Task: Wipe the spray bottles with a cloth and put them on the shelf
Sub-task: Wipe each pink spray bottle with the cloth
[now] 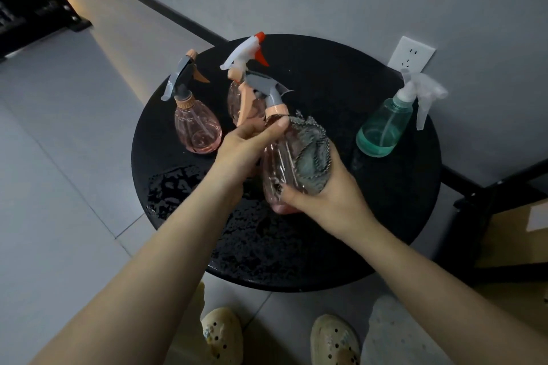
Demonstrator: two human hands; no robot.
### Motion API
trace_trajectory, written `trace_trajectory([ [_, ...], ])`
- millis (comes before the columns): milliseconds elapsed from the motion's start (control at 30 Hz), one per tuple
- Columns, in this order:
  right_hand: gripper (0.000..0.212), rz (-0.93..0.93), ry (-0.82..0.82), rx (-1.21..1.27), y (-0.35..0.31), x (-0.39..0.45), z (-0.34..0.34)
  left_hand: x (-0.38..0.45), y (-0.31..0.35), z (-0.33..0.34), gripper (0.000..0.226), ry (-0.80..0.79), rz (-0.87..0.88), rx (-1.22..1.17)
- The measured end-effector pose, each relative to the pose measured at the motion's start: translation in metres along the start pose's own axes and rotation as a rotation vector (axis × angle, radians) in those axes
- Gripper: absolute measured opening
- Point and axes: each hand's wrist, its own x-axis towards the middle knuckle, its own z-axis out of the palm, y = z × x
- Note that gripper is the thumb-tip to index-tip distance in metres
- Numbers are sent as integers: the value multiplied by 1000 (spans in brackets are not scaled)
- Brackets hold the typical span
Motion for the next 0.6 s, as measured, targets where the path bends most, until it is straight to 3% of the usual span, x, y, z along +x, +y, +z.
trace_trajectory([
  [100, 99, -22, 19, -215, -5, -7, 3, -1, 1, 7, 35, 66, -45, -79],
  [233, 98, -102, -42, -368, -11, -10, -3, 1, 0, 4, 29, 43, -81, -131],
  [500, 51, -309, -198, -425, -15, 2, -24, 11, -1, -5, 11, -5, -159, -258],
  [600, 50, -523, -235, -588, -12, -4, -32, 15, 2, -15, 27, -39, -172, -273],
])
